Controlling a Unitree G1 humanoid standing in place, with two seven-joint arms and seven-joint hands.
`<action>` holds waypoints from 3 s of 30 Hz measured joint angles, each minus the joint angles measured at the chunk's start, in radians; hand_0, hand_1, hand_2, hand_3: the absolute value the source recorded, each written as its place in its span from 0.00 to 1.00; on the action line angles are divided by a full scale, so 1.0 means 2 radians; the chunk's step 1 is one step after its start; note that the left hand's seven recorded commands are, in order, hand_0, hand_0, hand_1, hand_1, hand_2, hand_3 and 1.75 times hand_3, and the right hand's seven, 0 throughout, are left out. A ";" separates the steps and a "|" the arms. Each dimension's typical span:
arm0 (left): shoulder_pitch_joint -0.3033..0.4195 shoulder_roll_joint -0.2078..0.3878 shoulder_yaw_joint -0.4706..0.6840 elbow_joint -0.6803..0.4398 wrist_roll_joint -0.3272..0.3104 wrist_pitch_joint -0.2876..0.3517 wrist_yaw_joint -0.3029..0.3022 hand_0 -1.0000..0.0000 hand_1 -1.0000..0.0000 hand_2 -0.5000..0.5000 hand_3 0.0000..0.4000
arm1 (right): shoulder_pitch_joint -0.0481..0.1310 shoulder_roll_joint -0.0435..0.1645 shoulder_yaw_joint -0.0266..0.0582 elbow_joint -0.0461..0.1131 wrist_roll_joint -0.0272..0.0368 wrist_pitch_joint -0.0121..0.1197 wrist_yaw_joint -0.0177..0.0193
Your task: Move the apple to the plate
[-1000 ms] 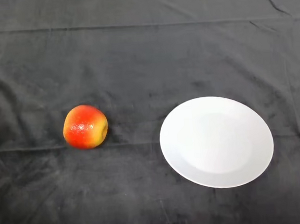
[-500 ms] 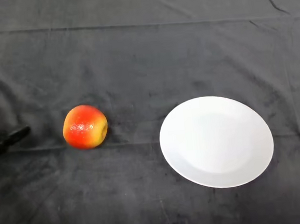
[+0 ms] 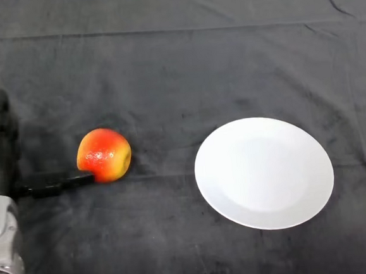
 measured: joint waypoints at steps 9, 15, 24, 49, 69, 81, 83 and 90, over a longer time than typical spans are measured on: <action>0.000 -0.007 -0.046 -0.002 0.036 -0.027 -0.012 1.00 1.00 0.50 0.00 | 0.000 0.000 0.0000 0.000 0.0000 0.000 0.0000; 0.000 -0.012 -0.069 -0.006 0.056 -0.036 -0.017 1.00 1.00 0.50 0.00 | 0.000 0.000 0.0000 0.000 0.0000 0.000 0.0000; 0.007 -0.019 -0.102 -0.006 0.082 -0.047 -0.023 0.00 0.00 0.50 1.00 | 0.000 0.000 0.0000 0.000 0.0000 0.000 0.0000; 0.007 -0.014 -0.130 -0.012 0.115 -0.052 -0.012 0.00 0.00 0.50 1.00 | 0.000 0.000 0.0000 0.000 0.0000 0.000 0.0000; -0.031 -0.076 -0.163 -0.013 0.103 -0.078 -0.006 0.00 0.00 0.50 1.00 | 0.000 0.000 0.0000 0.000 0.0000 0.000 0.0000; -0.084 -0.099 -0.204 -0.013 0.103 -0.140 0.029 0.00 0.00 0.50 1.00 | 0.000 0.000 -0.0004 0.000 0.0000 0.000 -0.0001; -0.087 -0.107 -0.223 -0.013 0.105 -0.147 0.046 0.00 0.00 0.50 1.00 | 0.000 -0.001 0.0001 0.000 0.0000 0.000 -0.0001; -0.089 -0.124 -0.311 -0.013 0.112 -0.151 0.087 0.00 0.00 0.50 1.00 | 0.000 0.000 0.0000 0.000 0.0000 0.000 -0.0001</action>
